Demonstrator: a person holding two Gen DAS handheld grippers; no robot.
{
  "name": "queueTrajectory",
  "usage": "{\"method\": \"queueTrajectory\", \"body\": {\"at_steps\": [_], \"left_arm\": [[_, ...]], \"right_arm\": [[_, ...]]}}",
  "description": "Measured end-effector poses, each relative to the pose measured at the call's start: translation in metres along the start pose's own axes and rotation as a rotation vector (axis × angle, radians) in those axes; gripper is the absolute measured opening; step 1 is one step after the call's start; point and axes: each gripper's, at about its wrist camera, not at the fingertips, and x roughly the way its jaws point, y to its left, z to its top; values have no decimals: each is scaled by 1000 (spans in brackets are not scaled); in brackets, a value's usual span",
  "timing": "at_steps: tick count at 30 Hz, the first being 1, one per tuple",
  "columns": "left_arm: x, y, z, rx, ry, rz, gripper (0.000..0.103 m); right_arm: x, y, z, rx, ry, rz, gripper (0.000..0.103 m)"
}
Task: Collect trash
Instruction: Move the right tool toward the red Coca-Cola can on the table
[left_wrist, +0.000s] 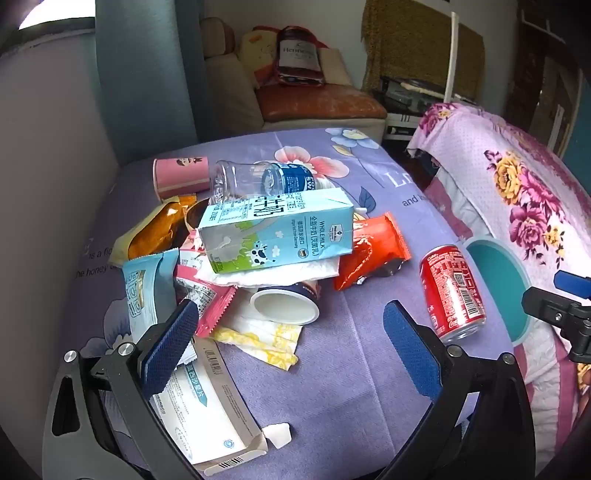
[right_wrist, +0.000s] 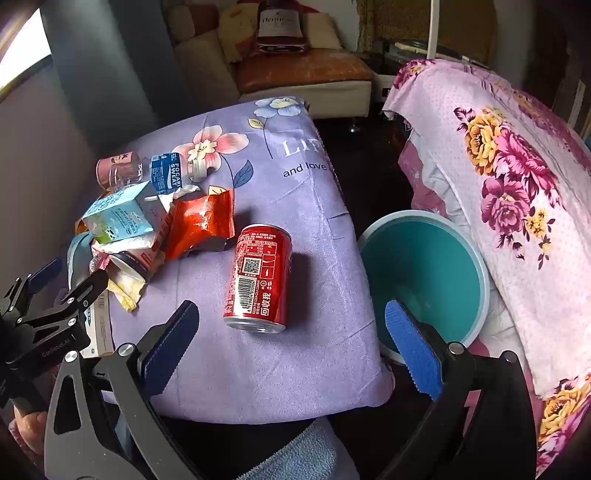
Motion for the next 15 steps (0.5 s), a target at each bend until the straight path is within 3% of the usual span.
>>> {"method": "queueTrajectory", "body": {"at_steps": [15], "left_arm": [[-8, -10, 0, -1, -8, 2, 100]], "right_arm": [[-5, 5, 1, -18, -25, -4, 97]]}}
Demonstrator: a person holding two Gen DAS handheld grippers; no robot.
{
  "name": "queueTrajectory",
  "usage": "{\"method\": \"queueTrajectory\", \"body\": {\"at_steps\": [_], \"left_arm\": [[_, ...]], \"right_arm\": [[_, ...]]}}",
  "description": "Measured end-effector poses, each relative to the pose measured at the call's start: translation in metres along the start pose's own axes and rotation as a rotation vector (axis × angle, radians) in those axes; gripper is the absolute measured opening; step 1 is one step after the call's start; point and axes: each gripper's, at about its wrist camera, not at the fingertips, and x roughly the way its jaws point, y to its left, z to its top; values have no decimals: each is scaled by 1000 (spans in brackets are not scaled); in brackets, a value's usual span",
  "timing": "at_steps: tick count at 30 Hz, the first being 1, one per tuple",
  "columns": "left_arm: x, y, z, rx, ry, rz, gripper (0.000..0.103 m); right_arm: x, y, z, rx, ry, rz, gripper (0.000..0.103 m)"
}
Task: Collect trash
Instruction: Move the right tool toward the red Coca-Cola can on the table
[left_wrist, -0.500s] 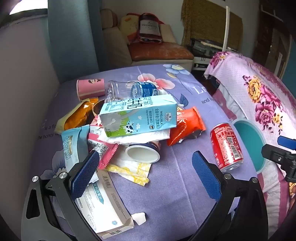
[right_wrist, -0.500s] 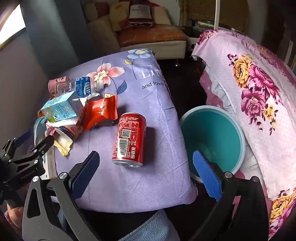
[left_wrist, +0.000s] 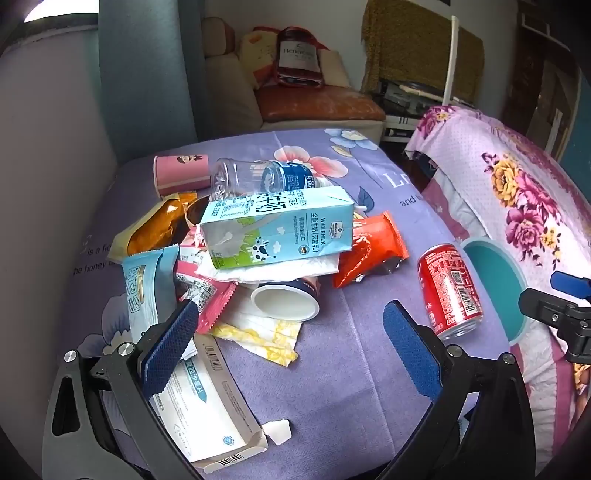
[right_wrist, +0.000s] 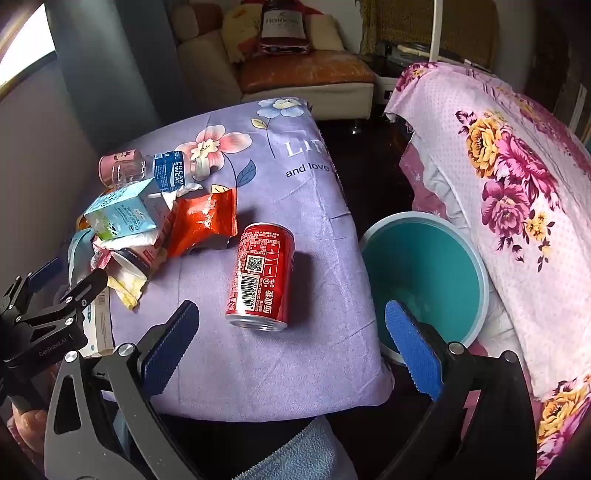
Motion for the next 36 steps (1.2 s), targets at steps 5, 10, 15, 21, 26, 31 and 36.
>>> {"method": "queueTrajectory", "body": {"at_steps": [5, 10, 15, 21, 26, 31, 36], "left_arm": [[4, 11, -7, -12, 7, -21, 100], [6, 13, -10, -15, 12, -23, 100], [6, 14, -11, -16, 14, -26, 100], [8, 14, -13, -15, 17, -30, 100], [12, 14, -17, -14, 28, -35, 100], [13, 14, -18, -16, 31, -38, 100], [14, 13, -19, -15, 33, -40, 100]], "right_arm": [[4, -5, -6, 10, 1, 13, 97], [6, -5, -7, 18, 5, 16, 97], [9, -6, -8, 17, 20, 21, 97], [11, -6, -9, 23, 28, 31, 97], [14, -5, -9, 22, 36, 28, 97], [17, -3, -9, 20, 50, 26, 97], [19, -1, -9, 17, 59, 25, 97]]}}
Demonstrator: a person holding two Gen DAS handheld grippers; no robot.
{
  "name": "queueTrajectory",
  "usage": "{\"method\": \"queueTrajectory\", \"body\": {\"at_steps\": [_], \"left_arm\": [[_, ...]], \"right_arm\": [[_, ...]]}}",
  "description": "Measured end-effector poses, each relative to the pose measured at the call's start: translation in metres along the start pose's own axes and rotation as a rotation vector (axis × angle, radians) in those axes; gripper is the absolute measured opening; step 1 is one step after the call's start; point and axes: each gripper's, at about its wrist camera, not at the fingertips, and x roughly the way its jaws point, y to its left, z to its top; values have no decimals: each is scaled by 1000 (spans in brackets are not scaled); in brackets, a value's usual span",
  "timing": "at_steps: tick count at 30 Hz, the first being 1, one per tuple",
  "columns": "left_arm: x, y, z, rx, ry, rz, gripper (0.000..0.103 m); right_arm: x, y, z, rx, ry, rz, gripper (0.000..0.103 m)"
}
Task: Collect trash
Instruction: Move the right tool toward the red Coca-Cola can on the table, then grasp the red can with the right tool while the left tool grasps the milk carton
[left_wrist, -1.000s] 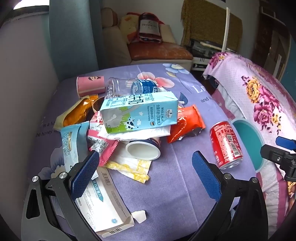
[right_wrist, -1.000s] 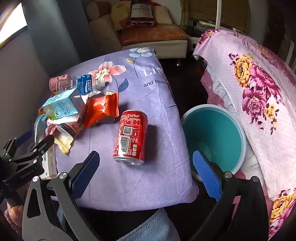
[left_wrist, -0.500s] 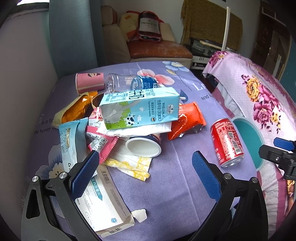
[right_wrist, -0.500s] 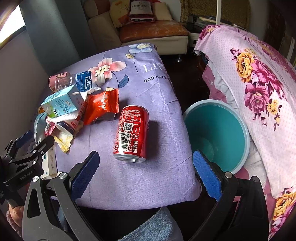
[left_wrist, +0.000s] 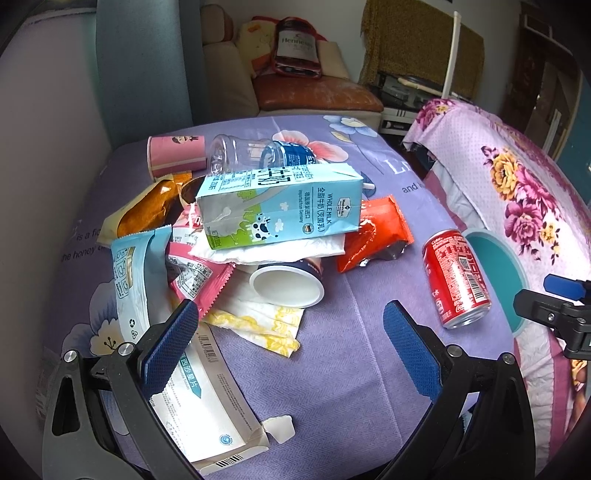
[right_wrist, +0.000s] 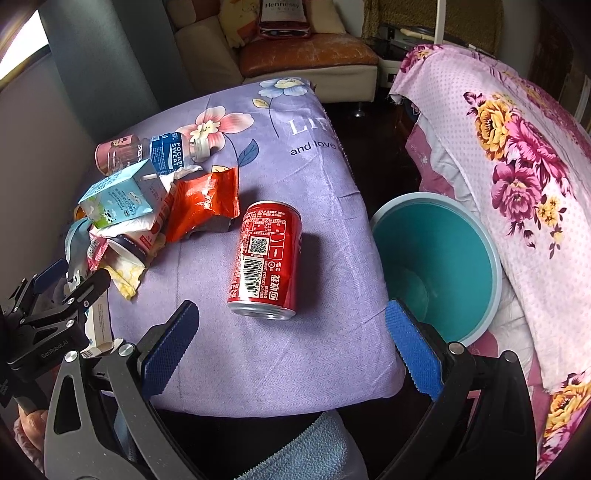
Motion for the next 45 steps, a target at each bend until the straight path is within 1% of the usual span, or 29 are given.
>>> {"method": "queueTrajectory", "body": {"at_steps": [15, 23, 28, 31, 33, 35, 37, 40, 45], "left_arm": [[4, 9, -7, -3, 12, -28, 100], [7, 20, -6, 41, 26, -39, 100], [10, 31, -3, 81, 43, -64, 100], [11, 36, 0, 111, 49, -76, 100], [13, 38, 4, 128, 58, -85, 100], [14, 42, 8, 143, 65, -98, 100], [14, 46, 14, 159, 67, -109, 100], [14, 49, 24, 204, 63, -109, 100], [20, 48, 44, 298, 75, -109, 100]], "right_arm": [[7, 10, 2, -4, 32, -8, 97], [11, 18, 4, -13, 50, -8, 97], [16, 19, 12, -33, 65, 5, 97], [20, 15, 24, -43, 50, -22, 97], [29, 9, 31, -30, 70, -19, 97], [40, 5, 36, -17, 98, 15, 96], [49, 3, 40, -5, 120, 34, 88], [59, 4, 45, 3, 141, 60, 88], [81, 3, 49, 36, 205, 88, 88]]}}
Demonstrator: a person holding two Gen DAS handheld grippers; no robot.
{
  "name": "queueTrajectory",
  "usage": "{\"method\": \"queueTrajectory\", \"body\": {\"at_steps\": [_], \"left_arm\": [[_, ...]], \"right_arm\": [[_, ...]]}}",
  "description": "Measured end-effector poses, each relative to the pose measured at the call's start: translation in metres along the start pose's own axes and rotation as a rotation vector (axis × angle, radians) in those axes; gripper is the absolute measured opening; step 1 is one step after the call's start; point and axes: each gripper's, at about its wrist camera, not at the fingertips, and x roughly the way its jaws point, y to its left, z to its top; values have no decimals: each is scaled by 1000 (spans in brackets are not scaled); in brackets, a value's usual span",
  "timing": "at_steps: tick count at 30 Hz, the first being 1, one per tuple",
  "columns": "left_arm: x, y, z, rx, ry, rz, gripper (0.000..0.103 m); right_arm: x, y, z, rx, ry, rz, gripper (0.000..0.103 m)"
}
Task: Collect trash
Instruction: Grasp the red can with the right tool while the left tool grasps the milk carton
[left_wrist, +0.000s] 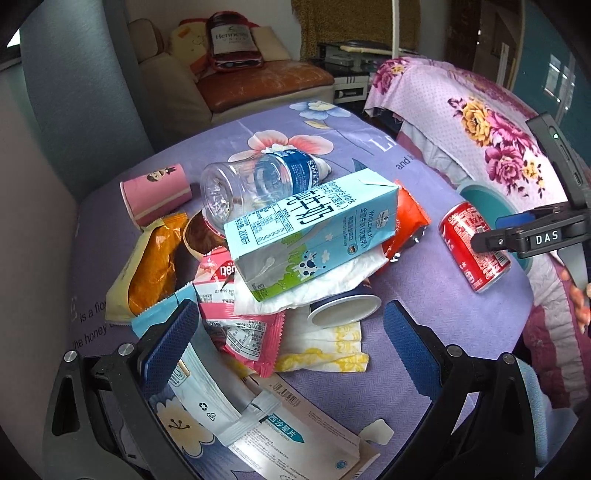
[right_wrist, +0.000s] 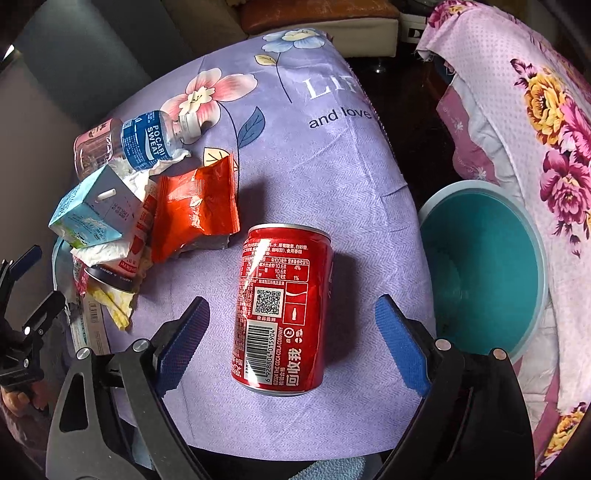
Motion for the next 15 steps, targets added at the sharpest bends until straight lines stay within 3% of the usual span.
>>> {"method": "queueTrajectory", "body": {"at_steps": [3, 5, 6, 15], "left_arm": [[3, -1, 13, 66, 6, 0, 100], [6, -3, 23, 114, 5, -5, 100], [8, -4, 27, 137, 5, -8, 100], [30, -5, 64, 302, 39, -102, 92]], "right_arm": [[8, 0, 2, -7, 7, -14, 86], [13, 1, 2, -20, 19, -5, 62], [16, 1, 2, -20, 37, 18, 56], [16, 7, 4, -24, 44, 58, 56]]}}
